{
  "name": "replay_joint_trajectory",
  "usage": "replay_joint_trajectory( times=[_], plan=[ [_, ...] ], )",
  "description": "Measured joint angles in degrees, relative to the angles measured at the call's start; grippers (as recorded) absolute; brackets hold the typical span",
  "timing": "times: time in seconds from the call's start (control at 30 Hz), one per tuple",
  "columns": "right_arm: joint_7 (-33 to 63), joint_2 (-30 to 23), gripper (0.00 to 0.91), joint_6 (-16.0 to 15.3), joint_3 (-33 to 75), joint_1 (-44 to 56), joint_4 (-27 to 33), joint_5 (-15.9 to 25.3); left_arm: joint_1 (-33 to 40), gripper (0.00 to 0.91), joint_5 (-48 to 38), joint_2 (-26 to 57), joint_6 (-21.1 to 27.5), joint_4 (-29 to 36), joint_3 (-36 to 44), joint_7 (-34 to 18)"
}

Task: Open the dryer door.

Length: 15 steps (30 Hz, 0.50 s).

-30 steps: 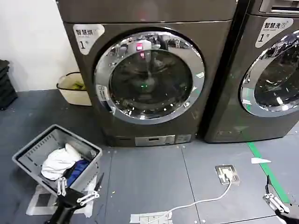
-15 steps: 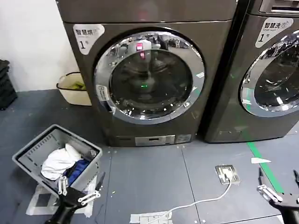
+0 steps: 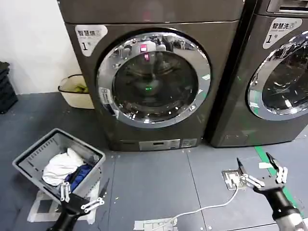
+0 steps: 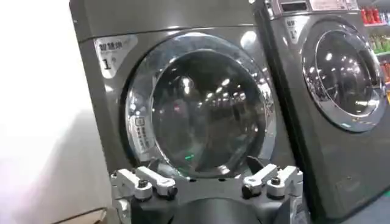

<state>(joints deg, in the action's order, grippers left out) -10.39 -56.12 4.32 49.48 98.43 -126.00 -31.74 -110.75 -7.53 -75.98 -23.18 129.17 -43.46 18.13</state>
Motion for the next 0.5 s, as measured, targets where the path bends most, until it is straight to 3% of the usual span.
replay_joint_trajectory(
  times=[0.2,0.5],
  plan=[
    [-1.37,6.71,0.907,-2.11,-5.25,-7.42,3.51,-3.97,0.02,0.907,0.61,-0.29,0.0,0.24,0.48,0.37],
    [-2.1,14.81,0.907,-1.34,-14.54,-19.79,8.2,-6.34,-0.32,0.907,0.63,-0.62,-0.12,0.67,0.38,0.5]
  ],
)
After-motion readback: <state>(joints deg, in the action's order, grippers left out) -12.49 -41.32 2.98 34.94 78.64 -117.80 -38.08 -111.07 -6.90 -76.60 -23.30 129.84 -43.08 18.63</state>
